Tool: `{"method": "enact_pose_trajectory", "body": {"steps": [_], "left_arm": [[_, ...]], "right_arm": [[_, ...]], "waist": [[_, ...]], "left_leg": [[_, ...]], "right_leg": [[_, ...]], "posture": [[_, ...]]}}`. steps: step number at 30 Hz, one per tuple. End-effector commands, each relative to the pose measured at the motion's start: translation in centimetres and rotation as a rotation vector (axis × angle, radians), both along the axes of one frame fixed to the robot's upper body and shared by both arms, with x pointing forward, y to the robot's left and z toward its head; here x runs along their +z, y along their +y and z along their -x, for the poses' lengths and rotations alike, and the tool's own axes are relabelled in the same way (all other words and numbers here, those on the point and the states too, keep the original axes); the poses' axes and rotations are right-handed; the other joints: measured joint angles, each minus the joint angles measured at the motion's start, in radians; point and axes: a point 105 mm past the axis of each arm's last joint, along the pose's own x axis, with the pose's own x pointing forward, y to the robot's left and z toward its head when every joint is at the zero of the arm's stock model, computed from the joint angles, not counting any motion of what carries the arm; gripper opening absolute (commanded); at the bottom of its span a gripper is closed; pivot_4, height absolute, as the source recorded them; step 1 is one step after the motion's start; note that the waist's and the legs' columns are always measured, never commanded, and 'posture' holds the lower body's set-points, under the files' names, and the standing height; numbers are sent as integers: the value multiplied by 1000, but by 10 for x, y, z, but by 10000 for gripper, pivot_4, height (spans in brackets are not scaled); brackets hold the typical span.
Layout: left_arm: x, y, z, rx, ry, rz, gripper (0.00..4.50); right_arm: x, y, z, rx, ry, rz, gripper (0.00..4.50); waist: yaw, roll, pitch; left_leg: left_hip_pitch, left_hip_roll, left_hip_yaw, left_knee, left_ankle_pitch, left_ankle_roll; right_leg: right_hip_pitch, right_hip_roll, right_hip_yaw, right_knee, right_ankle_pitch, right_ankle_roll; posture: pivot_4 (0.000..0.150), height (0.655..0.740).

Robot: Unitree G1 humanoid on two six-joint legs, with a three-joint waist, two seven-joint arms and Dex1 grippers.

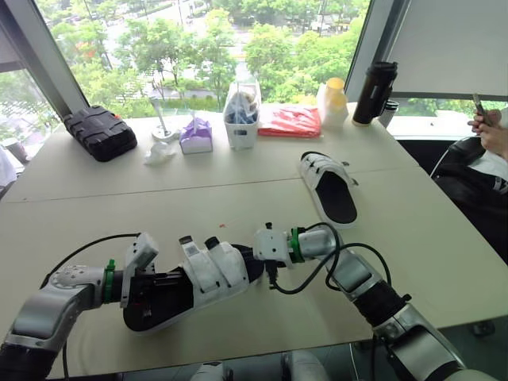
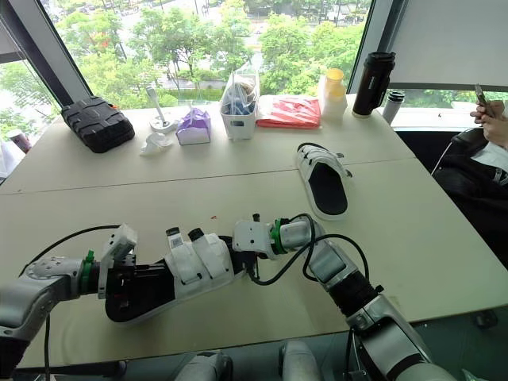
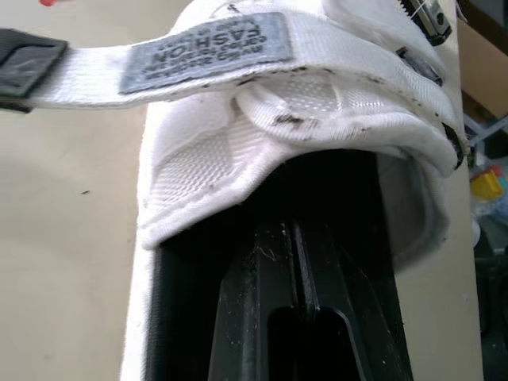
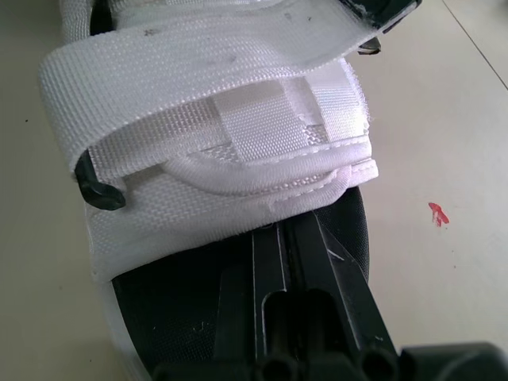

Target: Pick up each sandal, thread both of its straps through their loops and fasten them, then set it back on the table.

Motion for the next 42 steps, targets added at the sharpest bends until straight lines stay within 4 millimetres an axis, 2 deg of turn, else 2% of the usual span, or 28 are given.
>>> {"method": "enact_pose_trajectory", "body": {"steps": [1, 3, 6, 10, 14, 17, 20, 25, 42], "left_arm": [[46, 10, 0, 11, -52, 89, 399], [57, 10, -1, 25, -40, 134, 399], [66, 5, -14, 50, -66, 180, 399], [62, -17, -30, 53, -104, 183, 399], [59, -34, -33, 31, -97, 216, 399], [56, -46, -34, 21, -99, 243, 8044], [56, -47, -35, 25, -113, 247, 22505], [57, -48, -34, 30, -111, 239, 44038], [43, -62, -22, 47, -51, 187, 44640]], "right_arm": [[-10, 0, 2, 9, 20, 32, 0], [-10, 1, 2, 10, 19, 30, 0], [-10, 1, 1, 11, 15, 30, 0], [-9, 1, 0, 10, 8, 29, 0], [-9, 1, -1, 11, 2, 30, 0], [-8, 1, -1, 8, -2, 30, 0], [-8, 0, -2, 3, -3, 28, 0], [-7, 0, -2, 0, -4, 26, 0], [-6, 0, -3, -3, -10, 21, 0]], "waist": [[-1, 0, 0], [0, 0, 0], [0, 0, 0], [1, 0, -1], [-2, 0, -1], [1, -1, -1], [0, -1, -1], [1, -1, -1], [1, -1, -1]], "left_leg": [[0, 0, 0, 0, 0, 0], [1, 0, 0, 0, 0, 0], [2, 0, 0, 0, 0, 0], [2, 0, 0, 1, 0, 0], [1, 0, 0, 0, 0, 0], [1, 0, -1, 1, 0, 0], [1, -1, -1, 1, 0, 0], [1, -1, 0, 1, 0, 0], [1, -1, 0, 1, 0, 0]], "right_leg": [[0, 0, 0, 0, 0, 0], [1, -1, 0, 0, 0, 0], [2, -1, 0, 0, 0, 0], [2, 0, 0, 1, 0, 0], [1, 0, 1, 1, 0, 0], [1, 0, 1, 1, 0, 0], [1, 0, 1, 1, 0, 0], [1, 0, 1, 1, 0, 0], [1, 0, 1, 1, 0, 0]], "posture": [[1500, 7400], [1500, 7400], [1500, 7400], [1500, 7400], [1500, 7400], [1500, 7400], [1500, 7400], [1500, 7400], [1500, 7400]]}}
